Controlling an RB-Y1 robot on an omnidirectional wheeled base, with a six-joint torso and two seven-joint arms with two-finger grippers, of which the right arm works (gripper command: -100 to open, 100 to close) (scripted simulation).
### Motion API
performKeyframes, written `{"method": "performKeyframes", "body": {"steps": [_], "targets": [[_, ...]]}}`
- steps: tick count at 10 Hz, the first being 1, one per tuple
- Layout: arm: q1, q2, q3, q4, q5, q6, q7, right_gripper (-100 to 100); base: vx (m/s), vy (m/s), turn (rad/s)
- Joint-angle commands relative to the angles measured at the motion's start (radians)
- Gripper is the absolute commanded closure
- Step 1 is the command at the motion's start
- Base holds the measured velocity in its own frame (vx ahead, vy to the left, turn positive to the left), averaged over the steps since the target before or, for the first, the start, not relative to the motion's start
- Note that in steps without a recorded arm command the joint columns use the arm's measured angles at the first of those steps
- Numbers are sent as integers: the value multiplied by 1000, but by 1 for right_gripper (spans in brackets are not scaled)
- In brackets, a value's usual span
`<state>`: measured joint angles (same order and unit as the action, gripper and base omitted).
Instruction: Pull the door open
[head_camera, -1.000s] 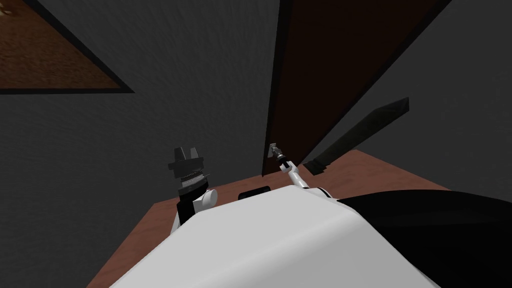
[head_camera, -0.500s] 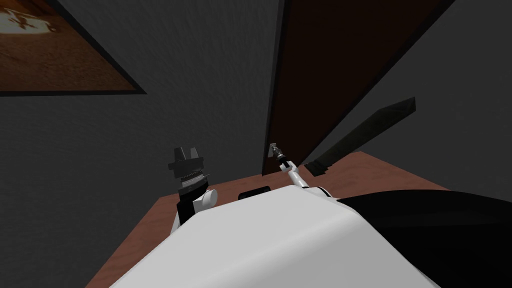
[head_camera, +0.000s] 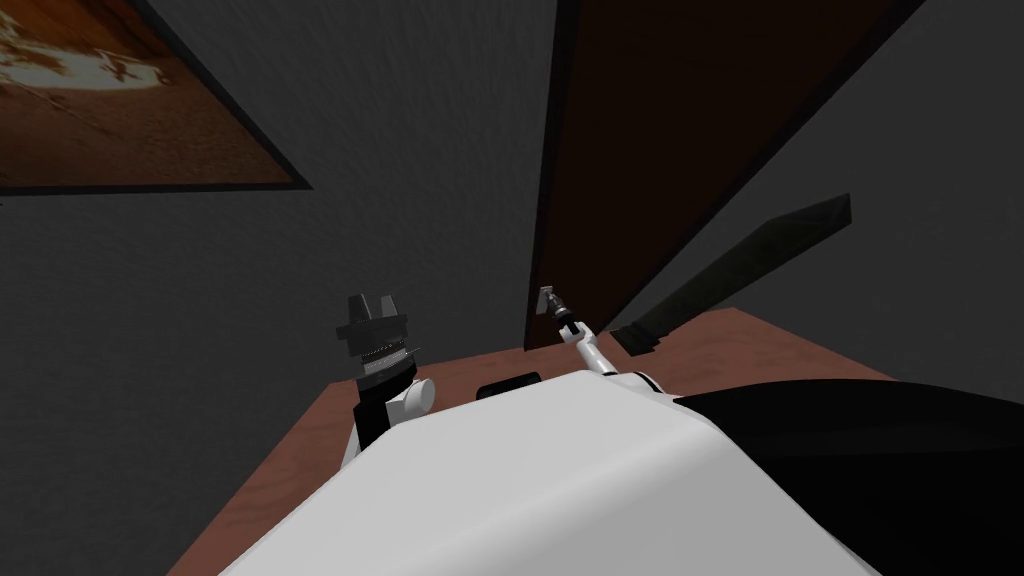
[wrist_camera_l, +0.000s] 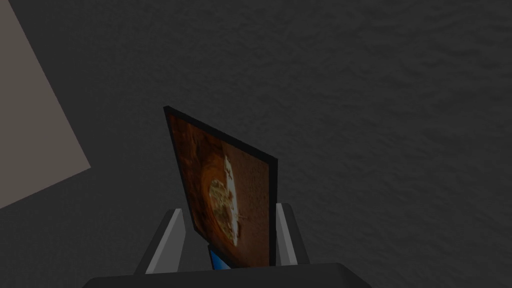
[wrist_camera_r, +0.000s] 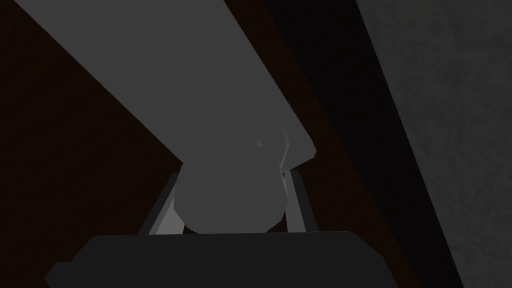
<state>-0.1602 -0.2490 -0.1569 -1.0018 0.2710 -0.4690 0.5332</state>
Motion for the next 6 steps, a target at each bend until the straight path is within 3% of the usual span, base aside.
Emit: {"method": "performKeyframes", "body": {"steps": [1,3,6], "targets": [[0,5,7,1,-12,-1,-32,100,-41,-41,45],[-6,2,14,9,-60,-1,-95,100,-56,-36,92],[-8,0,17,13,-84,-1,-150,100,-44,-28,46]]}}
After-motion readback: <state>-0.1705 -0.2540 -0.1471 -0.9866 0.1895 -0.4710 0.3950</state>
